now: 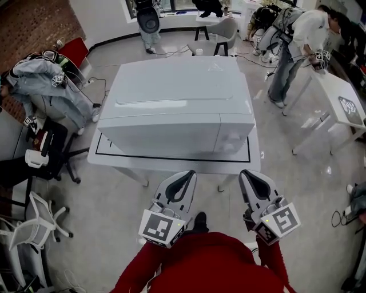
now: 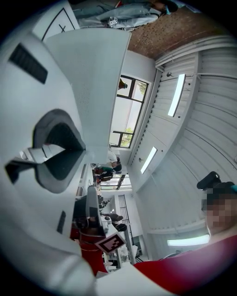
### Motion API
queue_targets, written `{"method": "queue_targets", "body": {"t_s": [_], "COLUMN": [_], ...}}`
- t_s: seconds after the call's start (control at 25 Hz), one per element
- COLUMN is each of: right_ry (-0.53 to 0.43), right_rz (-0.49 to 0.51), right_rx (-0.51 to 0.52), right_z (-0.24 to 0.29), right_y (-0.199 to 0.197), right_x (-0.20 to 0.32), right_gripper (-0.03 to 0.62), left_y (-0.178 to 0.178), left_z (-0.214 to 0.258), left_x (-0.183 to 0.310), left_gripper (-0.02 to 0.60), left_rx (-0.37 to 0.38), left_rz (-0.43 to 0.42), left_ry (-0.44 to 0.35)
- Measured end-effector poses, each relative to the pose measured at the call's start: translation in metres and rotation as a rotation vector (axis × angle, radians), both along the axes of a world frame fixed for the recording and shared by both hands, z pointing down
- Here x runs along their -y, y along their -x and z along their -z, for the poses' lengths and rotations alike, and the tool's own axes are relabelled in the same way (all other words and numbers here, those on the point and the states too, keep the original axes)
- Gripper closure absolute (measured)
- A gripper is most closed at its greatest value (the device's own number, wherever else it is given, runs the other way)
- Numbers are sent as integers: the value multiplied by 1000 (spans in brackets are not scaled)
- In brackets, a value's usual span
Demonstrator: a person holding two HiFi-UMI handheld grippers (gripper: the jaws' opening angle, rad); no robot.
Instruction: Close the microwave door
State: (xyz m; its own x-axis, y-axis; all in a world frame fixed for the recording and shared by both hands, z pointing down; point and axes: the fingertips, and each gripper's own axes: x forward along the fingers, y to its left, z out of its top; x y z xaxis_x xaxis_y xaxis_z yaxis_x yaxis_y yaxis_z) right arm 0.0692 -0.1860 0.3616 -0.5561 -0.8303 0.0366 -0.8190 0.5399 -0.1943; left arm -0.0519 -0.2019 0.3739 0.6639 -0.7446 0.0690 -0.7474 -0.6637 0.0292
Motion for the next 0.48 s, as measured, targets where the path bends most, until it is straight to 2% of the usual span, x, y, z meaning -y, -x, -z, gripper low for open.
{"method": "queue_targets", "body": {"t_s": [0.12,0.24,0.48], "right_ry": [-10,17,36], "right_rz": [-3,-19,-29], "right_rx": [33,-3,-13], "right_z": [4,-6,-13], "right_y": [0,-6,-8], "right_x": [-6,-11,-15], "right_gripper": [580,580,582], "left_y": [7,12,21], "left_z": [2,2,5], "left_x": [-6,-8,-9], "left_gripper": [571,571,571], "left_rx": [-19,-20,-7], "left_rz": [23,41,61], "left_ry": [7,14,3]}}
